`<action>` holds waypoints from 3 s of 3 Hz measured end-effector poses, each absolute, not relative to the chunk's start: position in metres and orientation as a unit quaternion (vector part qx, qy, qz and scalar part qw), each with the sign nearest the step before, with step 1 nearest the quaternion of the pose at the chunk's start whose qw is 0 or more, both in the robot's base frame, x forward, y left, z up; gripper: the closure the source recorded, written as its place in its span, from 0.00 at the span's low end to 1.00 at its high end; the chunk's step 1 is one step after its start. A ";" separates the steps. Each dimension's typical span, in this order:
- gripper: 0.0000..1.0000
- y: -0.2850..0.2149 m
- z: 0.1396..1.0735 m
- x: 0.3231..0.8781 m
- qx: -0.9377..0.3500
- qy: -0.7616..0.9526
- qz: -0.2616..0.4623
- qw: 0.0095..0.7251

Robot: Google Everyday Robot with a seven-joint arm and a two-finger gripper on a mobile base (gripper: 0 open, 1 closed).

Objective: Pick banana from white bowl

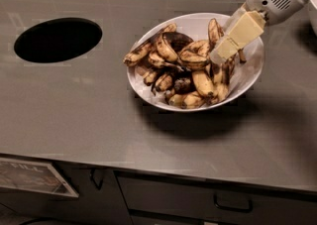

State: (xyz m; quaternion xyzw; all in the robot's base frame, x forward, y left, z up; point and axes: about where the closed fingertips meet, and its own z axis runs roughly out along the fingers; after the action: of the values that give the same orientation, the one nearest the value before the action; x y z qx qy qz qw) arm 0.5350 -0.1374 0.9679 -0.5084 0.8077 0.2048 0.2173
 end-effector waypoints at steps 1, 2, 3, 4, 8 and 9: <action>0.26 -0.139 0.967 0.537 -0.502 0.809 0.214 0.219; 0.37 -0.139 0.967 0.538 -0.501 0.809 0.215 0.219; 0.34 -0.139 0.967 0.539 -0.501 0.809 0.216 0.220; 0.29 -0.132 0.972 0.565 -0.491 0.814 0.211 0.227; 0.29 -0.134 0.958 0.576 -0.476 0.833 0.193 0.206; 0.29 -0.135 0.956 0.577 -0.467 0.842 0.178 0.203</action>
Offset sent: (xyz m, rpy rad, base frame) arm 0.0000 -0.0062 0.0016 0.0251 0.0284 -0.0070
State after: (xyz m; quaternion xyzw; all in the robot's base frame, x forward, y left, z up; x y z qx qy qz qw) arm 0.5767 -0.1346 0.9558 -0.4675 0.8418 0.1779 0.2031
